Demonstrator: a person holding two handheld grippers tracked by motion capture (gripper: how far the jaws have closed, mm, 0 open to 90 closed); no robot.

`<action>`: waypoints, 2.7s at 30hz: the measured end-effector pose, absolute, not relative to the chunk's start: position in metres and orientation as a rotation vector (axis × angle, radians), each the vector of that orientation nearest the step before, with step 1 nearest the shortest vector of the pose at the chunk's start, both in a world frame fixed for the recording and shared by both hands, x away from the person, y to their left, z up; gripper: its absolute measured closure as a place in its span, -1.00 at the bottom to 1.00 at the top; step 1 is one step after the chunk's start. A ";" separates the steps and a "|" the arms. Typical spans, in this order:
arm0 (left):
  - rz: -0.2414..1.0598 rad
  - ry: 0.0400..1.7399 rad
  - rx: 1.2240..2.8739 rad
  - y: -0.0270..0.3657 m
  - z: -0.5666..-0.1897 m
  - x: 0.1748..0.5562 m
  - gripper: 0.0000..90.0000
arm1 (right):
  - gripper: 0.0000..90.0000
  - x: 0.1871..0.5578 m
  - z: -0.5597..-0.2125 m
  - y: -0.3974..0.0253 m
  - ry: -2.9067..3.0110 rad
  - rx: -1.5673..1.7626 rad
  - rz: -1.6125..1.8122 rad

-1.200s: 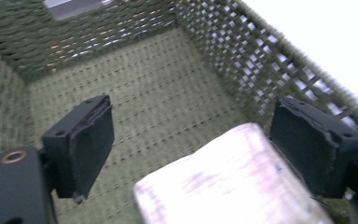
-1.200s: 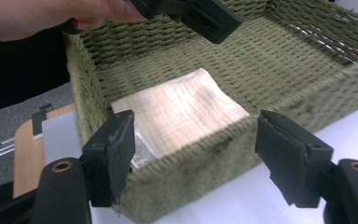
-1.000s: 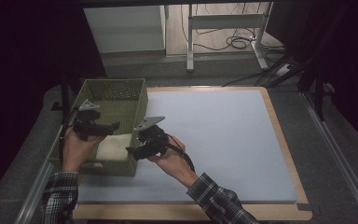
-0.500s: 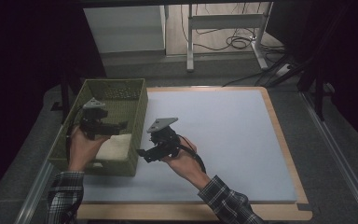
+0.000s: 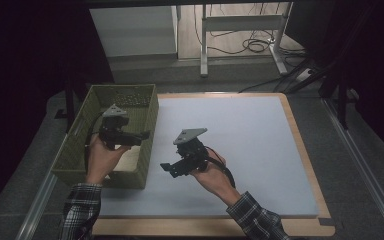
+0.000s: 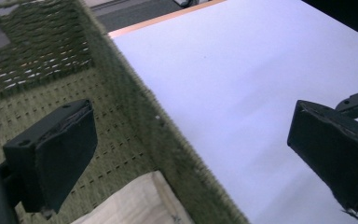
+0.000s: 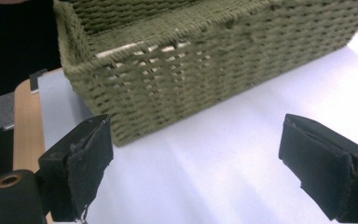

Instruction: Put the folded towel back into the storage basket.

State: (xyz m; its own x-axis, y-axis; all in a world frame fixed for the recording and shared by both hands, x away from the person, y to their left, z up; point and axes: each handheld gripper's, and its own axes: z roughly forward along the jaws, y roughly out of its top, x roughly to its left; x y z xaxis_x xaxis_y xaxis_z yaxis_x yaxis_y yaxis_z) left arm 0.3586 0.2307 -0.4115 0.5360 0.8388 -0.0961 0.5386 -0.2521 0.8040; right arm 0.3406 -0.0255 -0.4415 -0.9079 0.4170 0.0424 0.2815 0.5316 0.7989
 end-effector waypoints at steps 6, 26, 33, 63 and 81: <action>0.453 1.088 1.952 0.217 -0.409 0.358 -0.97 | -0.79 0.343 -0.444 -0.041 2.604 0.630 1.299; 0.425 0.984 2.001 0.150 -0.405 0.358 -1.00 | -0.87 0.343 -0.451 -0.109 2.574 0.704 1.238; 0.417 0.948 2.006 0.129 -0.406 0.357 -1.00 | -0.87 0.342 -0.449 -0.133 2.550 0.728 1.229; 0.407 0.866 2.046 0.090 -0.463 0.311 -1.00 | -0.87 0.311 -0.470 -0.245 2.444 0.876 1.138; 0.393 0.889 2.084 0.094 -0.508 0.283 -1.00 | -0.89 0.301 -0.510 -0.269 2.465 0.955 1.089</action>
